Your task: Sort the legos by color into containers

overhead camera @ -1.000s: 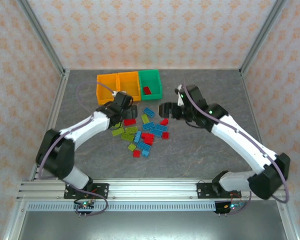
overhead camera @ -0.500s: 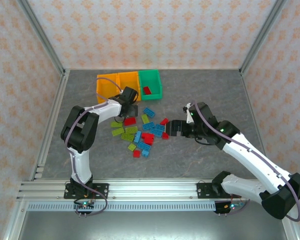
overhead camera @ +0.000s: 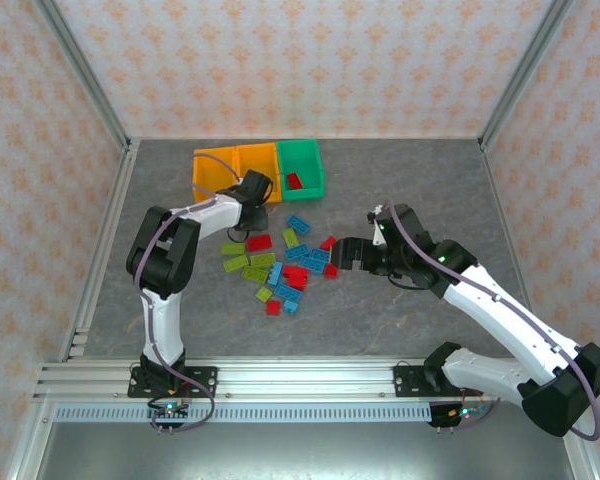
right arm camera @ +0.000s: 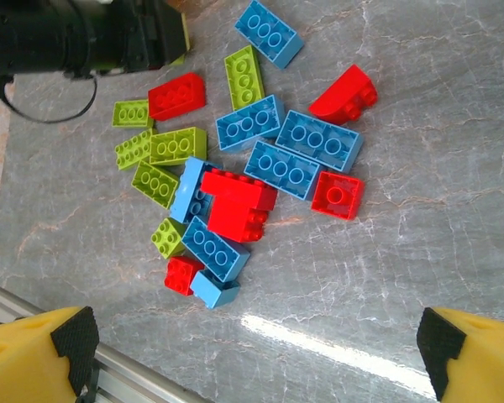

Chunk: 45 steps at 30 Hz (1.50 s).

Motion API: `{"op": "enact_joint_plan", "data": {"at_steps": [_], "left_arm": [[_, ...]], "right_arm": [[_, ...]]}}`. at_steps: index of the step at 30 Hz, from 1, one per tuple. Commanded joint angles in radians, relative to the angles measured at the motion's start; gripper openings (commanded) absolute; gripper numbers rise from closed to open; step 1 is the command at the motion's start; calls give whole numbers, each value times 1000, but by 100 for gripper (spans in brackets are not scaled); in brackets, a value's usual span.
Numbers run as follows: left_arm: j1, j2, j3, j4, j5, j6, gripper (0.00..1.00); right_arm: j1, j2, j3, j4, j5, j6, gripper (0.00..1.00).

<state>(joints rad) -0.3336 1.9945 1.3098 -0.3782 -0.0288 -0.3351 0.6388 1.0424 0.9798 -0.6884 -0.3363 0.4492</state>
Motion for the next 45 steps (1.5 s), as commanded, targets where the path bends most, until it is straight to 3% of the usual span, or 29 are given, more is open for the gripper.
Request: {"op": "enact_joint_plan", "data": {"at_steps": [1, 5, 8, 11, 17, 21, 24, 27, 30, 34, 37, 41, 45], "left_arm": [[-3, -167, -62, -12, 50, -16, 27], [-23, -355, -90, 10, 72, -45, 27], [-23, -396, -42, 25, 0, -53, 27], [-8, -322, 76, 31, -90, -34, 27], [24, -21, 426, -44, -57, 2, 28], [27, 121, 607, -134, -70, -12, 36], [27, 144, 634, -140, -67, -36, 46], [27, 126, 624, -139, -58, -40, 53], [27, 57, 566, -134, -57, -41, 54], [21, -139, 389, -125, -22, -94, 54], [0, -309, 195, -135, -12, -191, 56], [-83, -497, -37, -205, -102, -390, 64], [-173, -561, -177, -226, -114, -510, 69]], "right_arm": [[2, -30, 13, 17, 62, 29, 99], [3, -42, 8, 34, 92, 45, 99], [4, -42, 9, 44, 105, 52, 99], [3, -44, 7, 48, 117, 58, 99], [2, -59, 15, 18, 135, 56, 99], [2, -81, 17, -2, 152, 56, 99], [2, -94, 13, -6, 160, 58, 99], [2, -96, 15, -9, 161, 55, 99], [2, -96, 9, -4, 163, 52, 99], [2, -93, -10, 28, 160, 58, 99], [2, -83, -21, 45, 160, 62, 99], [3, -63, -32, 65, 155, 64, 99], [2, -37, -24, 79, 139, 67, 99]]}}
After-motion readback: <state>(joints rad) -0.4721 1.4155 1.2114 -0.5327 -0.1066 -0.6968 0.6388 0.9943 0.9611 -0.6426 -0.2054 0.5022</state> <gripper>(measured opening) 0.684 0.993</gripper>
